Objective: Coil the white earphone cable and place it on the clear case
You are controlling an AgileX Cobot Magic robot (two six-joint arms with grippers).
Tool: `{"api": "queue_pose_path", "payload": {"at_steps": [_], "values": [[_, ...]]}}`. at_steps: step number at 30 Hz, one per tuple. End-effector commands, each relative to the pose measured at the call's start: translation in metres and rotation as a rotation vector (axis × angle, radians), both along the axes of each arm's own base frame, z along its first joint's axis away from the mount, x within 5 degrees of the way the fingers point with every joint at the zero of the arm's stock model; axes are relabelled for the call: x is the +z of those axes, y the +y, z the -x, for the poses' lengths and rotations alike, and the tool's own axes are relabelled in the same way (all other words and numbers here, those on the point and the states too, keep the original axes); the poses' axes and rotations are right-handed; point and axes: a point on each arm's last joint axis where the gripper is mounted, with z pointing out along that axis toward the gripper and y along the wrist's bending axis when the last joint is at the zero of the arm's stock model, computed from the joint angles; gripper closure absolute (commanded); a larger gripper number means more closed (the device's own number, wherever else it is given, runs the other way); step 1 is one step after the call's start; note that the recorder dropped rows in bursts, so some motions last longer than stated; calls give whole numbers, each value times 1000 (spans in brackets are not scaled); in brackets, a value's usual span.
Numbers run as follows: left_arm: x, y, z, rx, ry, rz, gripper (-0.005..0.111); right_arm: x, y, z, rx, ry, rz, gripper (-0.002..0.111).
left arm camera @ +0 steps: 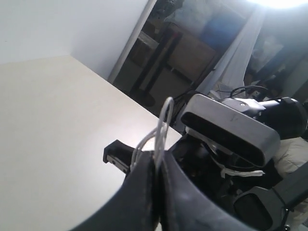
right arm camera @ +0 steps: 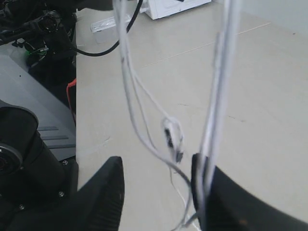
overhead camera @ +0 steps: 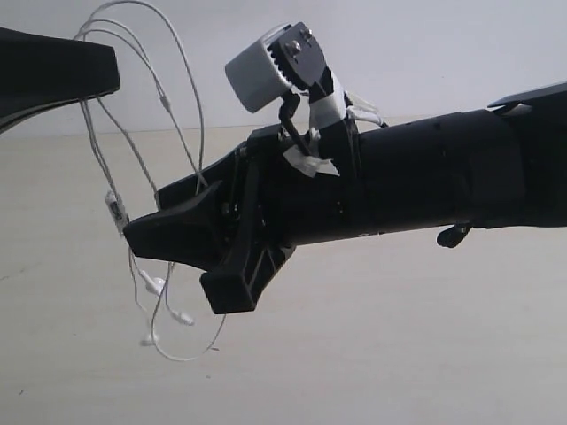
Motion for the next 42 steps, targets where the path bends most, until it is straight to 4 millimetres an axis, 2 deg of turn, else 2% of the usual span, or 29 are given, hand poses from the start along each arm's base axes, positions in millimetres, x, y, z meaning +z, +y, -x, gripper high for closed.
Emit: {"api": "queue_pose_path", "payload": {"at_steps": [1, 24, 29, 32, 34, 37, 40, 42], "values": [[2, -4, -1, 12, -6, 27, 107, 2, 1, 0, 11, -5, -13, 63], [6, -4, -2, 24, -21, 71, 107, 2, 2, 0, 21, -6, -18, 63], [6, -4, -1, 21, -21, 72, 107, 2, 18, -8, 68, 12, -41, 63], [6, -4, -1, 15, -22, 70, 107, -5, 26, -11, 65, 22, -18, 64], [6, -4, -1, 13, -22, 66, 107, -9, 27, -13, 61, 29, -9, 68], [6, -4, -1, 13, -23, 64, 107, -9, 27, -13, 60, 29, -8, 91], [6, -4, -1, 15, -26, 69, 107, -11, 26, -12, 61, 55, 10, 108], [6, -4, -1, 16, -29, 65, 107, -14, 25, -11, 74, 68, 40, 108]]}}
